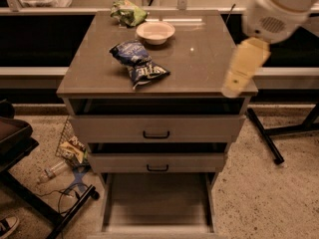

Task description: Place blue chip bag into bottom drawer

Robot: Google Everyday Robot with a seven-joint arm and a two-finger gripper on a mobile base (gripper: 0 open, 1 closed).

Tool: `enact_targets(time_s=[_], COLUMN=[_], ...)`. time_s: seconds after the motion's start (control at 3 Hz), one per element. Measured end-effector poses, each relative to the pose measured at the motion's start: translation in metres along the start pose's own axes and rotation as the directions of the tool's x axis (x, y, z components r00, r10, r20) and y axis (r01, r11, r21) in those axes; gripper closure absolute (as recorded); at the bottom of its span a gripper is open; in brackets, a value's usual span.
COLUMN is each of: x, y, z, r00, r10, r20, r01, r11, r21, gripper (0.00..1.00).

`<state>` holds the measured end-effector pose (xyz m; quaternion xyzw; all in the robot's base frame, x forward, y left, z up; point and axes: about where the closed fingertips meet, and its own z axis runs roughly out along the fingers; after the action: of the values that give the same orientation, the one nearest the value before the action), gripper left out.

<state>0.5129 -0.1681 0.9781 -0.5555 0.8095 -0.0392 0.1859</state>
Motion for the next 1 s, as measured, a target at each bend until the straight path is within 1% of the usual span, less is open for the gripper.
enact_targets(time_s=[0.33,0.67,1.0], x=[-0.043,-0.086,-0.087], y=[-0.028,-0.048,-0.048], z=[0.025,0.047,0.049], r00=[0.998,0.993,0.992], r10=[0.052,0.057,0.066], r20=[0.040,0.099,0.104], r01=[-0.052,-0.057,-0.065], r11=[0.9986,0.9984,0.9978], r21=[0.002,-0.004,-0.006], gripper=[0.00,0.00,0.00])
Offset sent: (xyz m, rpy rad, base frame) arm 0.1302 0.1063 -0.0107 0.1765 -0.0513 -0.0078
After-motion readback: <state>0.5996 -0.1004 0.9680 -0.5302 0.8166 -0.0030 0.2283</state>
